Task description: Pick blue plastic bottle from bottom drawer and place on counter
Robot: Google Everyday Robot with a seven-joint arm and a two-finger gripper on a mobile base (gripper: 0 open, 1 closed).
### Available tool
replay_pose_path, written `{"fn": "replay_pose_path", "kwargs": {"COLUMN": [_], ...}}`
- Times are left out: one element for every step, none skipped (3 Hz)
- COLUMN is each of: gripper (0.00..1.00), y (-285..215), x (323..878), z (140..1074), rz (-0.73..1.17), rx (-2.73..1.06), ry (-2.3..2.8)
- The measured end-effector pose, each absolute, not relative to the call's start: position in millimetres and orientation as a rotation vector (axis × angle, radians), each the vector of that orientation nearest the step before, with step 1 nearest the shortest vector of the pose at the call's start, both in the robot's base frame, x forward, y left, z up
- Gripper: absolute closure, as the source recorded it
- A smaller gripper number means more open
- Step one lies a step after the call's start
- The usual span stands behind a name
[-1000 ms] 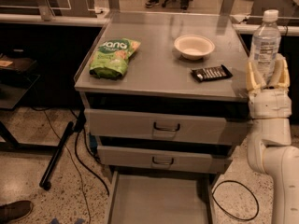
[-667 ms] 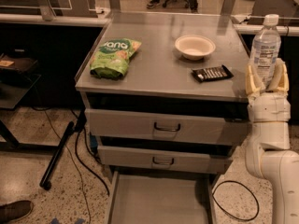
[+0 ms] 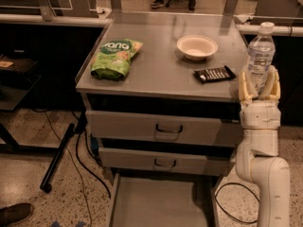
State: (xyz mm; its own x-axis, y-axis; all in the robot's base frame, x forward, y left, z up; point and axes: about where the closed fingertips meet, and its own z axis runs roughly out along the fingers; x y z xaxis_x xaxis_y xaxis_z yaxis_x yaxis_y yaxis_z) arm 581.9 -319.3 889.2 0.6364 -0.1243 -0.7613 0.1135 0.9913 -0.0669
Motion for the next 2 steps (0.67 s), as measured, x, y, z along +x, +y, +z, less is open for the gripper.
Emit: {"fn": "replay_pose_path", "kwargs": {"gripper": [1.00, 1.00], "y": [-315.0, -312.3], "x": [584.2, 590.0], "z": [878.8, 875.9], "rz": [-0.121, -0.113], "rx": [-0.009, -0.010], "ry": [0.852, 0.839]}}
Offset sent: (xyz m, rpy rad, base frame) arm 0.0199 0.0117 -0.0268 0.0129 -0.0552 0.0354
